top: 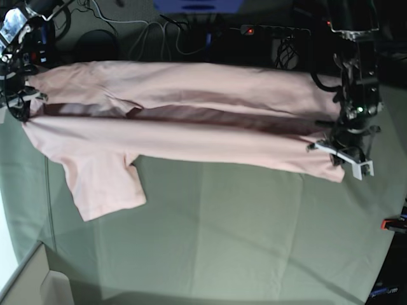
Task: Layout the t-shirt on the table in an organized manner, then fold the t-shirt properly
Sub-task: 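Grasp the hem corners and fold the hem onto the collar edge, then regrasp the folded edge with both grippers and pull it taut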
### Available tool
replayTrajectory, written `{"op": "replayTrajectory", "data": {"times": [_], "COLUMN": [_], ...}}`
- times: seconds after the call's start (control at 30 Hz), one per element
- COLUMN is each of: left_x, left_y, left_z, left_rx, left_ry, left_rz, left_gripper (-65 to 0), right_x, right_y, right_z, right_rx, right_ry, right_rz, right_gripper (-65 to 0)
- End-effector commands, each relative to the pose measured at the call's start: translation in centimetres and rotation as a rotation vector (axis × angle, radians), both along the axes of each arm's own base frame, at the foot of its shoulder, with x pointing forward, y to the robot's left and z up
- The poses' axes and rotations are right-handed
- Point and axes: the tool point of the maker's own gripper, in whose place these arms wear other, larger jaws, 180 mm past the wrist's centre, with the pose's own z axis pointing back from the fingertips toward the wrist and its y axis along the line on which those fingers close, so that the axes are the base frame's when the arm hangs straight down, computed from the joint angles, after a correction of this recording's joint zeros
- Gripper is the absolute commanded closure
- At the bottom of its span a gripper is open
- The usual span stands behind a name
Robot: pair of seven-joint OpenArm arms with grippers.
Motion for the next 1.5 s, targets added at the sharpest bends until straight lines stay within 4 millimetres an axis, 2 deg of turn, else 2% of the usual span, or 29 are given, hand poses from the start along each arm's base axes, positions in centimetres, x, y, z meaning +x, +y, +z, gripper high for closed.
{"op": "replayTrajectory", "data": {"times": [0.0, 0.07, 0.17, 0.3, 0.4, 0.57, 0.7, 0.77, 0.93, 1.03, 1.1, 1.3, 1.37, 1.47], "left_x": [0.8, 0.4, 0.0, -0.4, -1.2, -2.2, -2.0, -1.8, -0.5, -0.1, 1.1, 2.5, 3.2, 3.9], "left_y": [0.7, 0.7, 0.8, 0.6, 0.3, 0.3, 1.0, 1.4, 1.8, 2.7, 3.7, 6.6, 6.9, 6.1], "left_z": [1.2, 0.4, -0.7, -1.5, -2.1, -2.6, -2.0, -1.5, 1.2, 1.8, 2.4, 0.2, -0.4, -0.8], "left_rx": [0.019, 0.013, 0.004, -0.020, -0.085, -0.170, -0.212, -0.233, -0.244, -0.226, -0.233, -0.175, -0.165, -0.175], "left_ry": [-0.044, -0.022, 0.014, 0.032, 0.045, 0.111, 0.105, 0.094, 0.021, 0.010, -0.015, 0.049, 0.068, 0.073], "left_rz": [0.008, 0.012, 0.019, 0.027, 0.041, 0.042, 0.046, 0.048, 0.028, 0.037, 0.068, 0.135, 0.145, 0.147], "left_gripper": [0.0, -0.1, -1.4, -7.9, -16.0, -30.0, -35.7, -36.0, -36.1, -36.1, -36.1, -36.1, -36.2, -36.2], "right_x": [1.0, 0.8, 1.5, 1.2, 1.0, 0.3, 0.7, 0.9, 1.9, 2.1, 2.9, 3.6, 4.1, 3.9], "right_y": [-1.1, -1.0, 0.5, 1.9, 1.8, 1.8, 1.5, 1.5, 2.1, 2.3, 2.4, 3.1, 3.1, 3.1], "right_z": [1.9, 1.7, 1.2, 0.3, 0.3, 0.1, 1.5, 2.5, 4.6, 4.6, 4.9, 5.0, 5.1, 4.6], "right_rx": [-0.033, -0.030, -0.021, -0.015, -0.018, -0.019, -0.055, -0.082, -0.119, -0.116, -0.113, -0.098, -0.098, -0.089], "right_ry": [-0.068, -0.062, -0.047, -0.010, -0.007, 0.006, -0.017, -0.032, -0.085, -0.089, -0.106, -0.125, -0.130, -0.096], "right_rz": [-0.008, -0.007, 0.048, 0.102, 0.100, 0.100, 0.109, 0.118, 0.130, 0.133, 0.133, 0.130, 0.130, 0.128], "right_gripper": [0.0, 0.0, 0.0, -0.3, -9.0, -27.0, -34.0, -34.4, -34.4, -34.5, -34.5, -34.5, -34.5, -34.5]}}
